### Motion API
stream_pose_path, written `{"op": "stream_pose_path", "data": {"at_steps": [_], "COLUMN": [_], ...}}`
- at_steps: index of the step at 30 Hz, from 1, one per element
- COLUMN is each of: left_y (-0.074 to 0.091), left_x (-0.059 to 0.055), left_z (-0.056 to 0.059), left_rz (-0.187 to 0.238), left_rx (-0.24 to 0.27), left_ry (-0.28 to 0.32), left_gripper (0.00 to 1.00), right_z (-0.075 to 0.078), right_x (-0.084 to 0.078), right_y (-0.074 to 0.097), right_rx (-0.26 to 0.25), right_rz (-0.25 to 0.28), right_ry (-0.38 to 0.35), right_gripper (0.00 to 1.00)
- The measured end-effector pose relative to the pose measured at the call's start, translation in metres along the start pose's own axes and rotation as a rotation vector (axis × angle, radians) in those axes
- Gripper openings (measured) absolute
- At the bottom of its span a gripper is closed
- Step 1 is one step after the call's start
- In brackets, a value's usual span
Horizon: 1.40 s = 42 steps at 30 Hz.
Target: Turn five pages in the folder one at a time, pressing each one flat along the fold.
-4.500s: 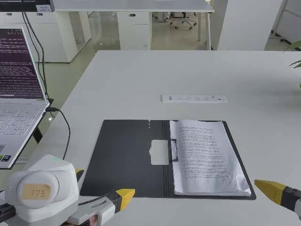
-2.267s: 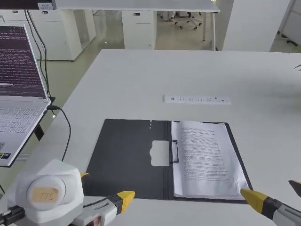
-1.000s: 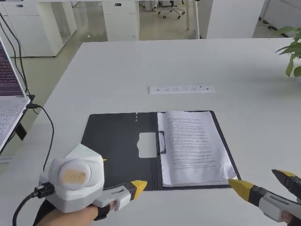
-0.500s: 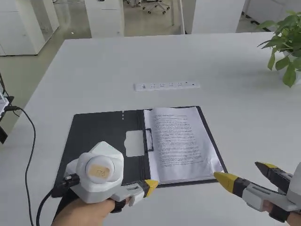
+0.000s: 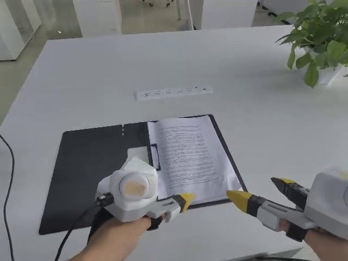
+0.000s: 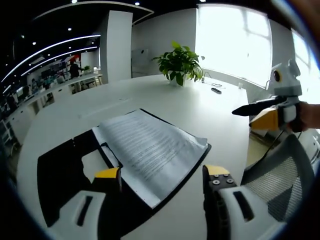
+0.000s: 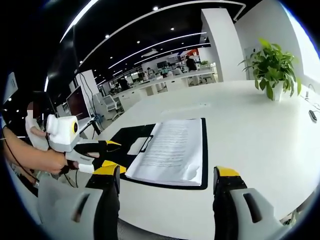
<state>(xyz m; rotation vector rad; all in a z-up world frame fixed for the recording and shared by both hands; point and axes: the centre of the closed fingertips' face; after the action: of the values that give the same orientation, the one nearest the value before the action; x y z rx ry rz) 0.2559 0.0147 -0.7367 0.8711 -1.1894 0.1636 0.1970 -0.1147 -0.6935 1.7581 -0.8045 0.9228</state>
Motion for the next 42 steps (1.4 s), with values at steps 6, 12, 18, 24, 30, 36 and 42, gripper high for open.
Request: {"op": "stream_pose_path", "data": {"at_steps": [6, 12, 18, 24, 30, 36, 42], "left_y": [-0.023, -0.047, -0.069, -0.085, -0.099, -0.11, -0.115], "left_x": [0.004, 0.0, -0.004, -0.005, -0.008, -0.01, -0.014], "left_z": [0.007, 0.012, 0.015, 0.02, 0.026, 0.029, 0.035], "left_rz": [0.031, 0.028, 0.026, 0.025, 0.016, 0.005, -0.014], "left_rx": [-0.011, -0.014, -0.017, -0.01, -0.014, -0.006, 0.0], "left_ry": [-0.001, -0.033, -0.035, -0.033, -0.037, -0.007, -0.019], "left_gripper": [0.64, 0.62, 0.6, 0.59, 0.58, 0.55, 0.53], "right_z": [0.004, 0.007, 0.009, 0.013, 0.017, 0.02, 0.024], "right_x": [-0.001, -0.001, -0.003, -0.005, -0.008, -0.01, -0.008], "right_y": [0.001, 0.004, 0.005, 0.005, 0.002, -0.004, -0.01], "right_rx": [-0.007, -0.009, -0.007, -0.014, -0.018, -0.017, -0.013], "right_rz": [-0.001, 0.011, 0.014, 0.012, 0.001, -0.008, -0.005], "right_ry": [-0.011, -0.03, -0.038, -0.052, -0.055, -0.056, -0.064], "right_gripper": [0.76, 0.76, 0.75, 0.75, 0.73, 0.72, 0.71]}}
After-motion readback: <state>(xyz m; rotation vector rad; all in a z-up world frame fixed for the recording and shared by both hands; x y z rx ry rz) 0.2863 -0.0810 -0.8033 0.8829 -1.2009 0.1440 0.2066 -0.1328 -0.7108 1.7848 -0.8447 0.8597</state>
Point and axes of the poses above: the centre of the closed fingertips' face, and the gripper's own axes: y roughly backward along the fingers, z roughly to its right, x roughly out of its top, and after that the axes turned 3 degrees about -x, right-handed
